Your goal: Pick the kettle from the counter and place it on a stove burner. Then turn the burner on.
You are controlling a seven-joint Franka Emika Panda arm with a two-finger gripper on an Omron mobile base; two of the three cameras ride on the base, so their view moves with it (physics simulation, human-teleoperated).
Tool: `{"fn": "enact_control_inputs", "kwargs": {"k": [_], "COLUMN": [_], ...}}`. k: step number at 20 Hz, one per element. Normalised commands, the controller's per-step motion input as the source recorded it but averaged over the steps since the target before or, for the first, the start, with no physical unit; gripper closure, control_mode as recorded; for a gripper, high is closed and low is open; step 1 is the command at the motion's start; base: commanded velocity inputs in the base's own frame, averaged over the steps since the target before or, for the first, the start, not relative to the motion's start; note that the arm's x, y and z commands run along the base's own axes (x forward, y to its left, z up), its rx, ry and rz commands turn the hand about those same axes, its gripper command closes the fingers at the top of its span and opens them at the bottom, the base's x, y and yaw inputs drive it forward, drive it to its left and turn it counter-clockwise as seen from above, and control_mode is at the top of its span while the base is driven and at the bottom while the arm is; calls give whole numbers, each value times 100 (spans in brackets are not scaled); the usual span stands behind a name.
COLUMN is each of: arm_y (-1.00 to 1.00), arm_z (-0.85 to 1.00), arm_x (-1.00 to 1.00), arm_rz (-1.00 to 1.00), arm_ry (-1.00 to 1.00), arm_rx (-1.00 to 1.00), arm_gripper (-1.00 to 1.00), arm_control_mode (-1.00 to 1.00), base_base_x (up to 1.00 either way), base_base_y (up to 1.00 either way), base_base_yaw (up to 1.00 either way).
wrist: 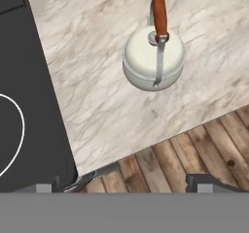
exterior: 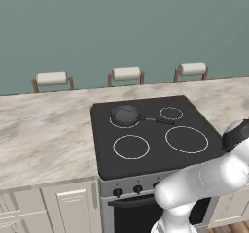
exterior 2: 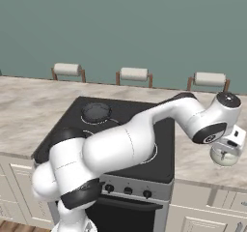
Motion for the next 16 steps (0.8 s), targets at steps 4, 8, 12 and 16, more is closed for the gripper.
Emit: {"fn": "enact_control_inputs", "kwargs": {"k": [4,8,12,16], "arm_y": [-1,-1,-31,-63], "arm_z": [0,0,-7,-18], "arm_x": [39,50,30,4], "arm_rz": [0,0,0,0], "arm_ry": [1,6,8,6], "arm_rx": [0,0,0,0], "arm_gripper": [-100,-100,-100,-100], "arm_control_mode": [-100,-100,-100,-100], "base_base_x": [0,0,0,0], "base_base_y": [0,0,0,0], "base_base_yaw": [0,0,0,0]}}
